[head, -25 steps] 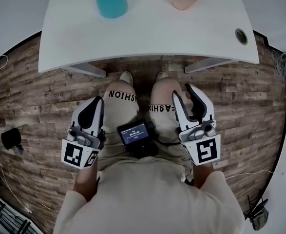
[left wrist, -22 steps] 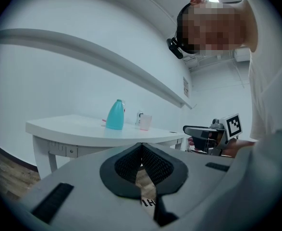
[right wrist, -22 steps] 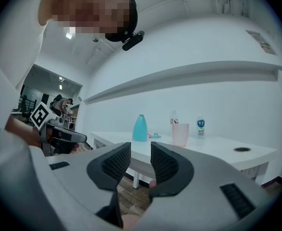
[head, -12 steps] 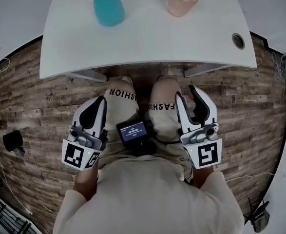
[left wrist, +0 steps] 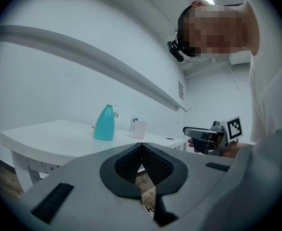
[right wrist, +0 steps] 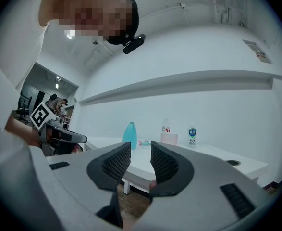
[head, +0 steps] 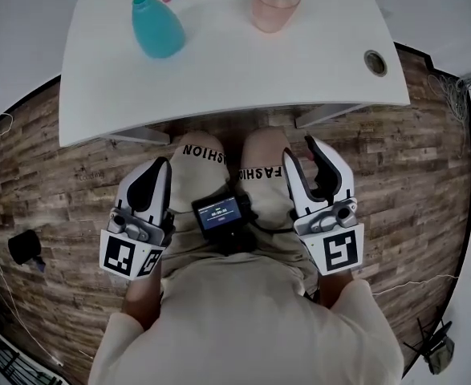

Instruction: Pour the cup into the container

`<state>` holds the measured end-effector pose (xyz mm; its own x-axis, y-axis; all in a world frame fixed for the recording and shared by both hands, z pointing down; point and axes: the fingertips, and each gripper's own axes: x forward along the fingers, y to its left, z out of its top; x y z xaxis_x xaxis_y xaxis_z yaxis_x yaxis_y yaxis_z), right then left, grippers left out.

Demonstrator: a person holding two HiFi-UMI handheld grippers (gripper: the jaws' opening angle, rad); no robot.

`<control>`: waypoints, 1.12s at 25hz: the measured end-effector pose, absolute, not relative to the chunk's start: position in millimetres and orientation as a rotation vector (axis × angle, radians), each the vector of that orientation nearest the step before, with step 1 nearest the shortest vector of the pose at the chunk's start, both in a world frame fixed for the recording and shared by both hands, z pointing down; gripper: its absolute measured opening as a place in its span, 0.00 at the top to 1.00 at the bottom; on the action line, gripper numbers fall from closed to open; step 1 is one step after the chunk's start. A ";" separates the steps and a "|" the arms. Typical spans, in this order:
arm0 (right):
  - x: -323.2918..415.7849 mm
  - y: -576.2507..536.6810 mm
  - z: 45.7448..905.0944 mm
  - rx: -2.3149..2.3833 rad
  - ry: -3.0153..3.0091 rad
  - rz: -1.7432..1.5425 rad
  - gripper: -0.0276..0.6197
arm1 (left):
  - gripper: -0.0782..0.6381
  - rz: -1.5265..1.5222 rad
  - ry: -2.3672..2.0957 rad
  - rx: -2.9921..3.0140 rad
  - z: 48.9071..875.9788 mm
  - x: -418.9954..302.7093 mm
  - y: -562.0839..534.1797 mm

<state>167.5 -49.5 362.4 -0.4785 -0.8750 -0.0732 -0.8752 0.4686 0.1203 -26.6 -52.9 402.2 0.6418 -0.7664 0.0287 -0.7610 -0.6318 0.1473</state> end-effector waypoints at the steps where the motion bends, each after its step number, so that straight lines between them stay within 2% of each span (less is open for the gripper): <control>1: 168.6 -49.0 361.2 -1.611 2.686 0.227 0.79 | 0.88 -0.057 -1.266 2.720 400.6 -26.0 -53.3; 28: 166.6 -57.9 355.5 -1.607 2.711 0.246 0.79 | 0.88 -0.062 -1.301 2.747 380.5 -41.5 -59.9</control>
